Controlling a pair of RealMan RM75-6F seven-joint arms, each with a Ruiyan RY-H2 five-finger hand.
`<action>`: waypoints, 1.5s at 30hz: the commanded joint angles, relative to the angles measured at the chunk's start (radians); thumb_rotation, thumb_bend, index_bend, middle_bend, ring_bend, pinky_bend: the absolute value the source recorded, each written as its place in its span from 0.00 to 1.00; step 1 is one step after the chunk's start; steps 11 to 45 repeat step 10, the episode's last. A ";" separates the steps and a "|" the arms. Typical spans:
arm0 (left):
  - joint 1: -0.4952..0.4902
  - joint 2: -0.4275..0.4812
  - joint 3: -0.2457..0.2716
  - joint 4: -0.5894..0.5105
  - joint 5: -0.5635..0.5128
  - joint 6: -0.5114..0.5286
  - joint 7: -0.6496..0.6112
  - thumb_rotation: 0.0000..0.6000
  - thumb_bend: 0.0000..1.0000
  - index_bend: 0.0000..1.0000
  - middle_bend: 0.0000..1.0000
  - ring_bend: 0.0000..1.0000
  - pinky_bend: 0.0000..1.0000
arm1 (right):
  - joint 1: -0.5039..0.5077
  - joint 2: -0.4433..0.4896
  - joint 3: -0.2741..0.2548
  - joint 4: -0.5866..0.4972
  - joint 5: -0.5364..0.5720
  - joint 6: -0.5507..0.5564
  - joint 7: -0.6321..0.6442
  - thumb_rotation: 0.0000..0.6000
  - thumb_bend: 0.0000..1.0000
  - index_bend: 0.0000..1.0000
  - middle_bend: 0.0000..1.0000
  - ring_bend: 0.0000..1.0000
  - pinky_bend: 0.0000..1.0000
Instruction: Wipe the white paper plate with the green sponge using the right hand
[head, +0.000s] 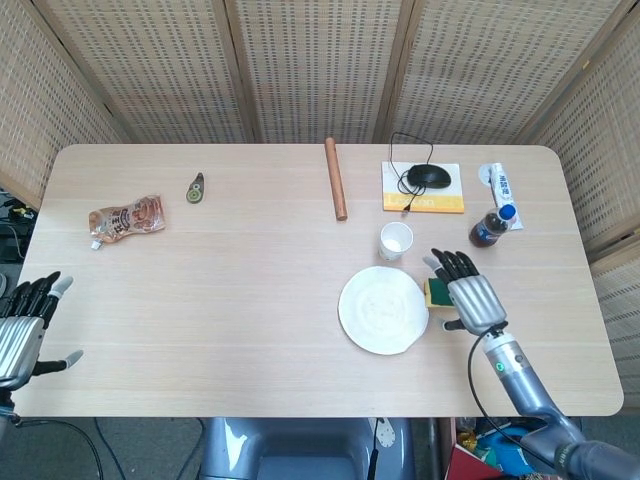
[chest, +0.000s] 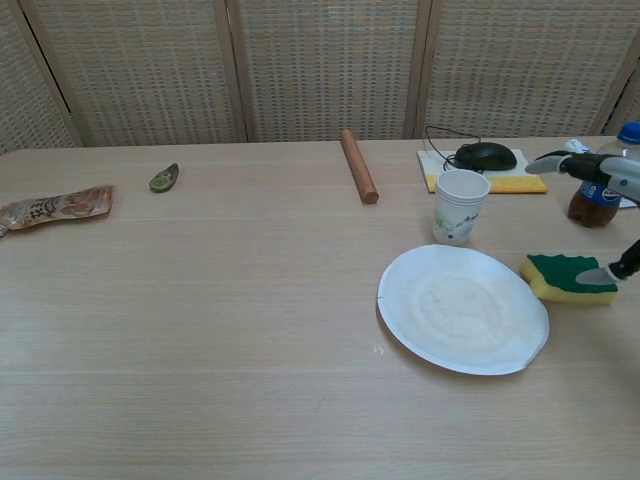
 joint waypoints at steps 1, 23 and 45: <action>0.009 -0.002 0.006 0.005 0.022 0.020 -0.007 1.00 0.00 0.00 0.00 0.00 0.00 | -0.096 0.107 -0.047 -0.111 -0.072 0.143 -0.051 1.00 0.00 0.00 0.00 0.00 0.00; 0.052 -0.040 0.014 0.043 0.067 0.109 0.011 1.00 0.00 0.00 0.00 0.00 0.00 | -0.255 0.162 -0.103 -0.161 -0.154 0.377 -0.150 1.00 0.00 0.00 0.00 0.00 0.00; 0.052 -0.040 0.014 0.043 0.067 0.109 0.011 1.00 0.00 0.00 0.00 0.00 0.00 | -0.255 0.162 -0.103 -0.161 -0.154 0.377 -0.150 1.00 0.00 0.00 0.00 0.00 0.00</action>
